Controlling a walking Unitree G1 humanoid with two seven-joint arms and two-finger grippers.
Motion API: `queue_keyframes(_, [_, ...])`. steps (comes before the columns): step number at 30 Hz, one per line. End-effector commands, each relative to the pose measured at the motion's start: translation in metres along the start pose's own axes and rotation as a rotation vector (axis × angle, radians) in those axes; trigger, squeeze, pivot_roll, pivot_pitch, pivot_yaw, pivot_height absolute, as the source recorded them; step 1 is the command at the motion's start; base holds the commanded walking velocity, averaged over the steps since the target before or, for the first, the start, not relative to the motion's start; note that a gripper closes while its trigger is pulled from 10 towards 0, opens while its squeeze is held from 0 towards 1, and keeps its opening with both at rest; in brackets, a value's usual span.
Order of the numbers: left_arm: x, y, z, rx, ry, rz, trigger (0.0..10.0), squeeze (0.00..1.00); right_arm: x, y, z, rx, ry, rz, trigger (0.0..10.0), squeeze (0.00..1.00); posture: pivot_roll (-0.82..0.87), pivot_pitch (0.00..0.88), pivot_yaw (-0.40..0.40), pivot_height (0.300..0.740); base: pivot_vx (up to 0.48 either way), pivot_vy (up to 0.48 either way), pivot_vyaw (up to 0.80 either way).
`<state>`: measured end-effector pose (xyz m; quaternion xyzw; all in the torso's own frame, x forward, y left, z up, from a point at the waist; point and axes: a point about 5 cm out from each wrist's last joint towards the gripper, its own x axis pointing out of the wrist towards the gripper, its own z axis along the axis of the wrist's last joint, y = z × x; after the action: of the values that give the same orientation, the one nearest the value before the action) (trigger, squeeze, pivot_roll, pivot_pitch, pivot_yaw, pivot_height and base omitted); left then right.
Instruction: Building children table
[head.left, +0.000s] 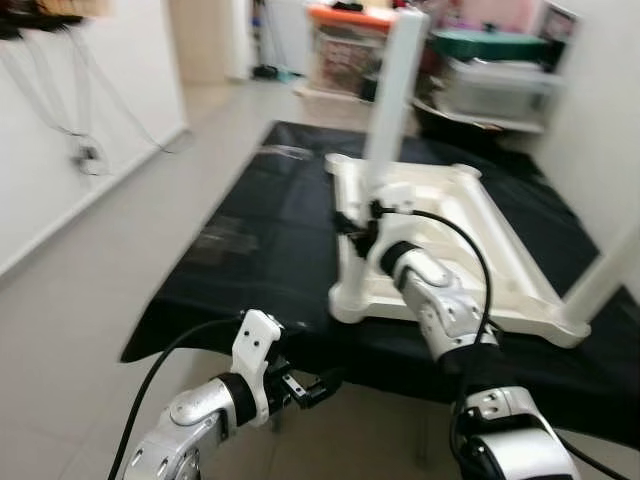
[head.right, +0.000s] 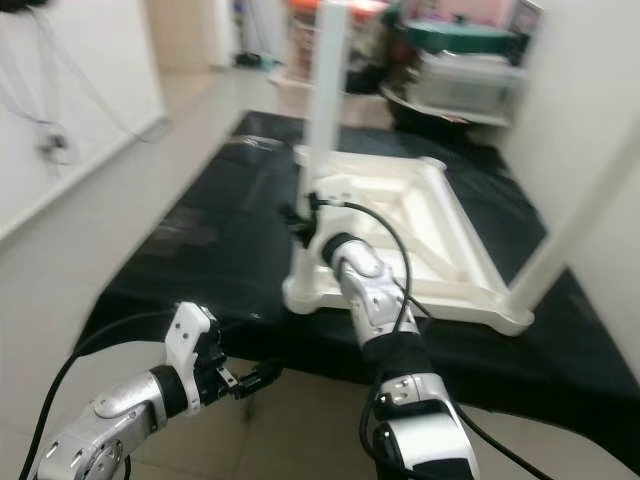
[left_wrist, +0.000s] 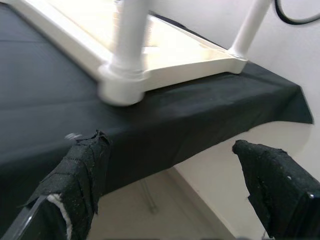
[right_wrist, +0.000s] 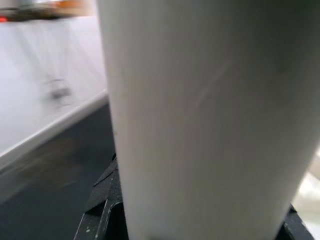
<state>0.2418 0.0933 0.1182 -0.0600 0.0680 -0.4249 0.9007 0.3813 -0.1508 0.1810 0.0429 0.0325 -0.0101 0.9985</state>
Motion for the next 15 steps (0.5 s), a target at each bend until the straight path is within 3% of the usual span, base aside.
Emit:
queue_keyframes(1, [0.001,-0.002,0.0,-0.004,-0.002,-0.003,10.0,0.0,-0.016,-0.051,-0.053,0.037,0.241,-0.375,0.0,0.0,0.1,0.0,-0.116,0.74,0.0,0.0,0.0])
queue_keyframes(2, [0.001,-0.001,0.0,-0.004,-0.002,-0.003,10.0,0.0,-0.025,-0.058,-0.064,0.057,0.273,-0.468,0.0,0.0,0.1,0.0,-0.114,0.74,0.0,0.0,0.0])
queue_keyframes(4, [0.001,-0.001,0.001,-0.002,-0.002,-0.003,10.0,0.0,-0.032,-0.055,-0.071,0.062,0.29,-0.49,0.0,0.0,0.1,0.0,-0.108,0.74,0.0,0.0,0.0])
queue_keyframes(5, [-0.001,0.001,0.0,0.004,0.008,-0.004,10.0,0.0,-0.039,-0.026,-0.072,0.073,0.269,-0.37,10.0,0.0,0.09,0.0,-0.101,0.74,0.0,0.0,0.0])
queue_keyframes(8, [-0.001,0.001,-0.001,0.006,0.013,-0.005,10.0,0.0,-0.041,-0.006,-0.063,0.088,0.19,-0.243,10.0,0.0,0.08,0.0,-0.09,0.74,0.0,0.0,0.0])
queue_keyframes(9, [0.0,0.002,-0.001,0.007,0.013,-0.008,10.0,0.0,-0.04,0.001,-0.055,0.102,0.141,-0.184,10.0,1.0,0.08,0.0,-0.089,0.74,0.0,0.0,0.0])
queue_keyframes(13, [0.003,0.001,-0.001,0.01,0.009,-0.015,10.0,0.0,-0.03,0.011,-0.035,0.074,0.069,-0.056,10.0,1.0,0.07,0.0,-0.094,0.74,0.0,0.0,0.0])
queue_keyframes(14, [0.004,0.001,0.0,0.011,0.004,-0.015,10.0,0.0,-0.025,0.013,-0.025,0.083,0.042,0.041,10.0,0.0,0.07,0.0,-0.096,0.74,0.0,0.0,0.0])
queue_keyframes(15, [0.004,0.001,0.0,0.011,0.001,-0.014,10.0,0.0,-0.022,0.015,-0.018,0.092,0.023,0.107,10.0,0.0,0.07,0.0,-0.096,0.74,0.0,0.0,0.0])
